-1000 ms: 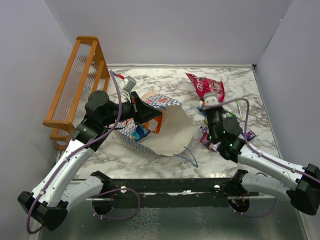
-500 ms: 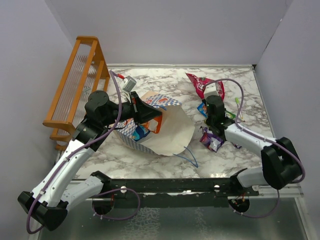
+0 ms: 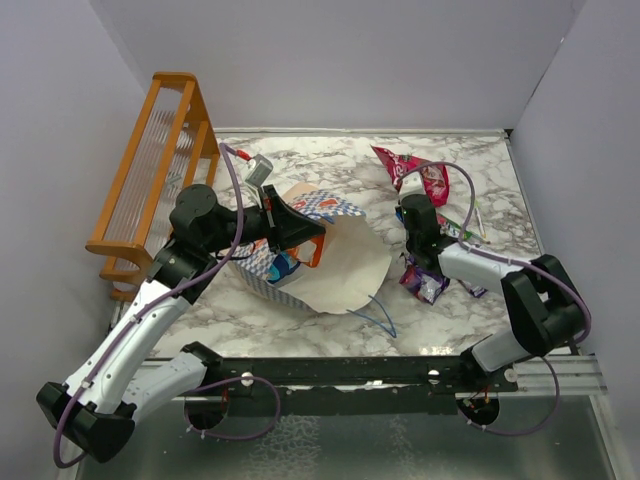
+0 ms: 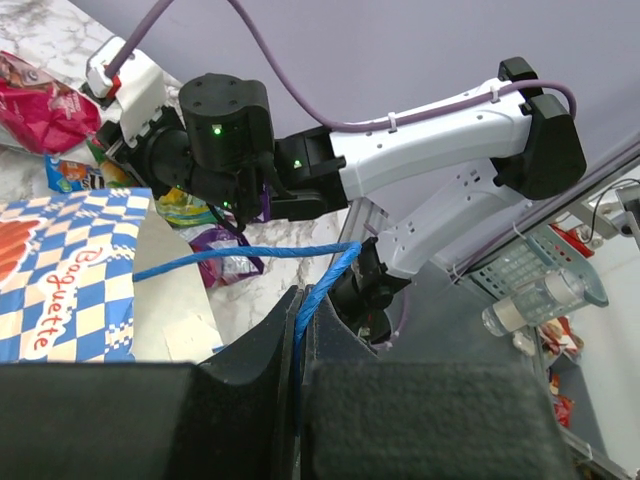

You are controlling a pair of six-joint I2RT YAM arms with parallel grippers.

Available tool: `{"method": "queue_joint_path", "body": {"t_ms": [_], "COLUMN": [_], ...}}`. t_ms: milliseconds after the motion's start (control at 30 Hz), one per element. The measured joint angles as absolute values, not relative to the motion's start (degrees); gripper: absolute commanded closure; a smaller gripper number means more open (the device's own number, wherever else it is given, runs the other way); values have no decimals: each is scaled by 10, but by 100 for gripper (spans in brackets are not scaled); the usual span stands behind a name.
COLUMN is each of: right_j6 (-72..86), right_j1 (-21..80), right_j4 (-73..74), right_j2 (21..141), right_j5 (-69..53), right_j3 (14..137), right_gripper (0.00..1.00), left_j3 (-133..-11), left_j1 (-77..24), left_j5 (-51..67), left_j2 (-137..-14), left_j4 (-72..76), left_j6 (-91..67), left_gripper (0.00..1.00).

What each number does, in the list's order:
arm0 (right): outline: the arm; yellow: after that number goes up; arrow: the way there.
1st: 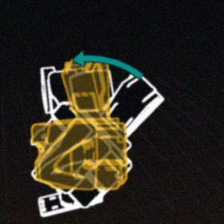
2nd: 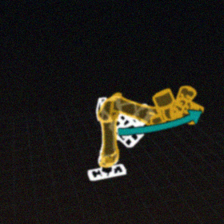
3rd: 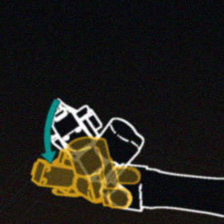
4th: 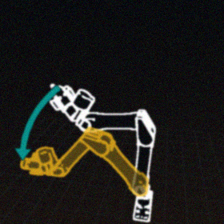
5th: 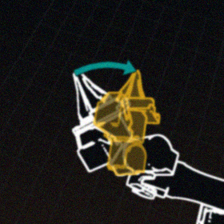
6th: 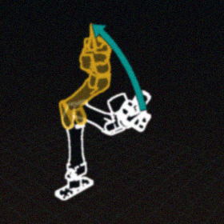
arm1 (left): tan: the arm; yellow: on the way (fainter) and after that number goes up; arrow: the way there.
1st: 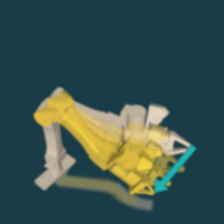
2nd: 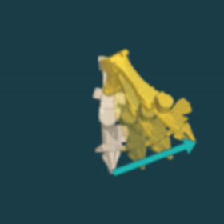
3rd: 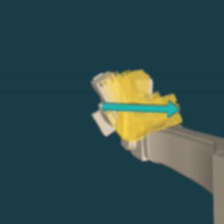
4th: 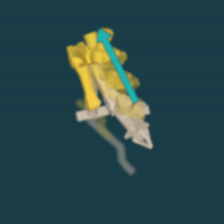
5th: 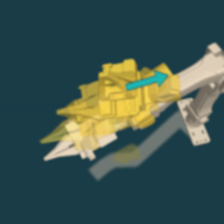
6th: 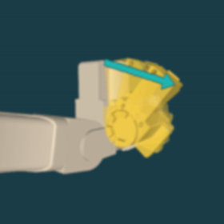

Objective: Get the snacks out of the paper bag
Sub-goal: Place the snack at the center of the board, then take out the snack from the paper bag.

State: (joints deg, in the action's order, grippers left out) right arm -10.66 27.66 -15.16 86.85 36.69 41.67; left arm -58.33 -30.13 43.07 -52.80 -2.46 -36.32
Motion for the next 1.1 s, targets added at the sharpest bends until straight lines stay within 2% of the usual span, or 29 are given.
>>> {"method": "queue_joint_path", "body": {"t_ms": [200, 267, 467, 700, 900, 1100], "right_j6": [-61, -44, -21, -20, -40, -60], "right_j1": [276, 276, 276, 276, 279, 333], "right_j4": [-109, -88, -67, -78, -126, -206], "right_j2": [834, 802, 669, 515, 445, 422], "right_j5": [319, 288, 161, -51, -273, -404], "right_j3": [417, 417, 408, 375, 326, 270], "right_gripper": [52, 48, 43, 40, 39, 35], "left_j3": [-549, -539, -508, -505, -506, -508], "left_j1": [-302, -302, -310, -321, -324, -327], "left_j5": [450, 457, 470, 471, 471, 470], "left_j2": [-516, -512, -500, -499, -502, -506], "left_j4": [4, 14, 46, 73, 82, 82], "left_j6": [-385, -395, -431, -458, -461, -461], "left_gripper": [100, 100, 100, 100, 100, 100]}}
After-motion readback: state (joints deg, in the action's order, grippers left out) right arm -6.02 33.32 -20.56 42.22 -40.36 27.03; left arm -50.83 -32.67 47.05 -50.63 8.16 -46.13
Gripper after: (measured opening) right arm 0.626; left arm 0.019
